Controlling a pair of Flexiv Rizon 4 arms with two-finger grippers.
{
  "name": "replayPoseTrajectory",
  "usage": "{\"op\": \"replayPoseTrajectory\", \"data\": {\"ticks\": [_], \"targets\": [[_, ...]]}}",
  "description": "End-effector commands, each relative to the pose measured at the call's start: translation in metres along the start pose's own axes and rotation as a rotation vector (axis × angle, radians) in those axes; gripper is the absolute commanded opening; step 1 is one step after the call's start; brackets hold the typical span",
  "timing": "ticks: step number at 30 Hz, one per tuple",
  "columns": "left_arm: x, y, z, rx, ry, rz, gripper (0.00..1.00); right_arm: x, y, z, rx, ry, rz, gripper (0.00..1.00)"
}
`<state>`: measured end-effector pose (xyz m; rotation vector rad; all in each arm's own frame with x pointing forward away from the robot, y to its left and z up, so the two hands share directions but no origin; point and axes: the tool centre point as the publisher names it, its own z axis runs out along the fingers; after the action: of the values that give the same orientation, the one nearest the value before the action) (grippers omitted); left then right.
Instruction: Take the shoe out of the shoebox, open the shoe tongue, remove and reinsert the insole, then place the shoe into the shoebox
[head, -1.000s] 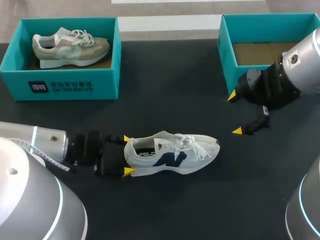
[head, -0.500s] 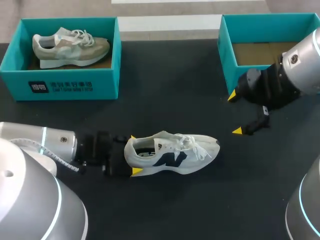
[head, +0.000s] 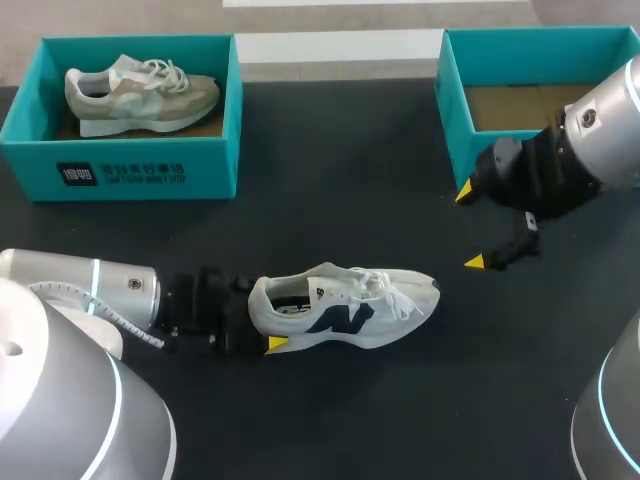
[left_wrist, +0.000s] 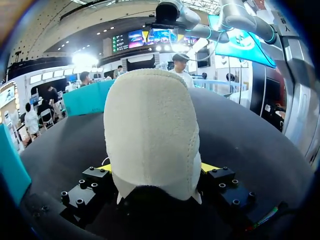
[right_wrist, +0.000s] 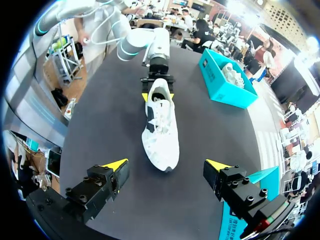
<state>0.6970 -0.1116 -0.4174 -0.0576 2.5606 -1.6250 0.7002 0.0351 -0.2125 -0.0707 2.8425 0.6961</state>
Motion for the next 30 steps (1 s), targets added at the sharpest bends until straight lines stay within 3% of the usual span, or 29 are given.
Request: {"op": "replayPoseTrajectory", "data": {"ticks": [1, 15, 17, 22, 27, 30], "targets": [[0.004, 0.000, 0.002, -0.002, 0.004, 0.003, 0.00, 0.000, 0.001, 0.002, 0.004, -0.002, 0.001, 1.00], [0.004, -0.001, 0.001, -0.005, 0.003, 0.000, 0.00, 0.000, 0.001, 0.002, 0.004, -0.002, 0.001, 1.00], [0.004, -0.001, 0.001, -0.005, 0.003, 0.000, 0.00, -0.006, 0.007, 0.011, -0.038, -0.016, 0.170, 1.00], [0.004, -0.001, 0.001, -0.005, 0.003, 0.000, 0.00, -0.015, 0.029, 0.032, 0.037, -0.196, 0.533, 1.00], [0.004, -0.001, 0.001, -0.005, 0.003, 0.000, 0.00, -0.013, 0.050, 0.040, 0.116, -0.383, 0.783, 1.00], [0.004, -0.001, 0.001, -0.005, 0.003, 0.000, 0.00, -0.011, 0.063, 0.042, 0.159, -0.422, 0.869, 1.00]]}}
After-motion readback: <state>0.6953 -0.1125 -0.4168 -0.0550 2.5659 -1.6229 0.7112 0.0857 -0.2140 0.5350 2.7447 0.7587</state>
